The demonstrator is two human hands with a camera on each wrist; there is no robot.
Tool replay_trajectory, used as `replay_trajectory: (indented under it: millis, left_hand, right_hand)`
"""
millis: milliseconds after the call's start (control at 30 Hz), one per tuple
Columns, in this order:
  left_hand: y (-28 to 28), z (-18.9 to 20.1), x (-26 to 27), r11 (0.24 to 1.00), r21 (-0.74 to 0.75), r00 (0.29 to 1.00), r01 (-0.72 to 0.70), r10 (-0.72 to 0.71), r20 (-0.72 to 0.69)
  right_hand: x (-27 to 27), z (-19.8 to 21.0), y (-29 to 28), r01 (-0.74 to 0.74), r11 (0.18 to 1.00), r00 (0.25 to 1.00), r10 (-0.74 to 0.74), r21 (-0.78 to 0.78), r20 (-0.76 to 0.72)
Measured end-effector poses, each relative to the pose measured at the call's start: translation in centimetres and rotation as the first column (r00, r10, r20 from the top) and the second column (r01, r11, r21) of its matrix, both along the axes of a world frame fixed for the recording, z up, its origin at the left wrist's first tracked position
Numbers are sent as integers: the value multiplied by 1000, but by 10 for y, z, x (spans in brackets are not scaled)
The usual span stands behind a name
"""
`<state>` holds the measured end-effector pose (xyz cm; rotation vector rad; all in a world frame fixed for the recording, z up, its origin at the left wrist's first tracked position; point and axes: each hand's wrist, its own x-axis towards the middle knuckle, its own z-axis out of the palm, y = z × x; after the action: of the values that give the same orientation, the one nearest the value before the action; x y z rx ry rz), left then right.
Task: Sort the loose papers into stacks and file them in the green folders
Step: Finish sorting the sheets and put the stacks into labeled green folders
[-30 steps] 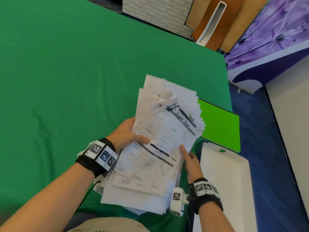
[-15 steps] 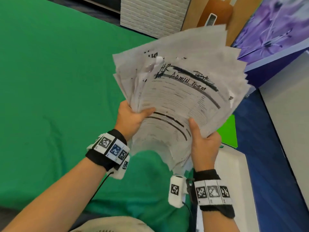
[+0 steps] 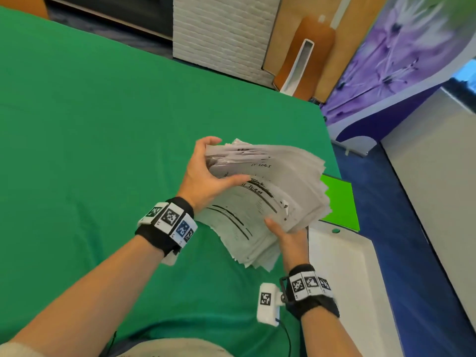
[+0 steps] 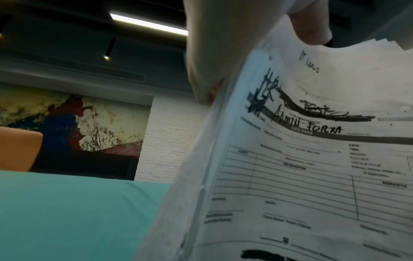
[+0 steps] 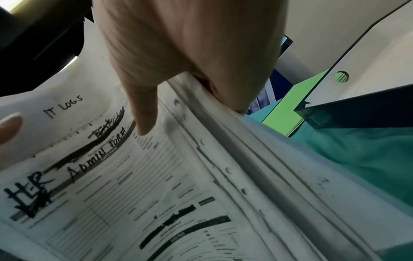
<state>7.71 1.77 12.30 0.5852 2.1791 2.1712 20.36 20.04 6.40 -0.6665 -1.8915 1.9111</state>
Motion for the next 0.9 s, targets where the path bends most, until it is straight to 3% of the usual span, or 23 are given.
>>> replay_trajectory:
  millis: [267, 367, 400, 467, 533, 567, 633, 700, 800, 900]
  left_hand:
    - [9, 20, -9, 998, 40, 992, 46, -41, -119]
    - [11, 24, -22, 992, 33, 992, -123, 123, 8]
    - [11, 27, -24, 975, -34, 976, -218, 217, -30]
    - [13, 37, -28, 895, -211, 886, -394, 308, -348]
    - [20, 50, -25, 846, -322, 756, -425, 137, -640]
    - [25, 54, -22, 837, -395, 720, -378, -2, -694]
    - [37, 52, -17, 776, -575, 689, -258, -270, -673]
    - [50, 45, -10, 694, -694, 644, -189, -446, -621]
    - [67, 39, 2, 651, -745, 529, -149, -584, -616]
    - [77, 38, 10, 653, -753, 390, -81, -675, -627]
  right_hand:
    - [-16, 8, -13, 67, 997, 996, -66, 35, -52]
    - [-16, 5, -16, 89, 994, 996, -88, 59, -13]
    - [-15, 5, -18, 62, 995, 998, -63, 79, 1]
    - [-14, 5, -24, 17, 994, 1000, -16, 106, -14]
    - [-17, 3, -29, 16, 993, 999, -12, 115, -43]
    - [-18, 3, -31, 23, 992, 998, -16, 121, -54]
    - [-21, 3, -37, 13, 991, 999, -5, 136, -54]
    - [-21, 1, -39, -13, 988, 999, 19, 153, -42]
    - [-23, -3, -34, 3, 958, 1000, -7, 288, 11]
    - [-21, -4, -27, 63, 966, 998, -68, 250, 13]
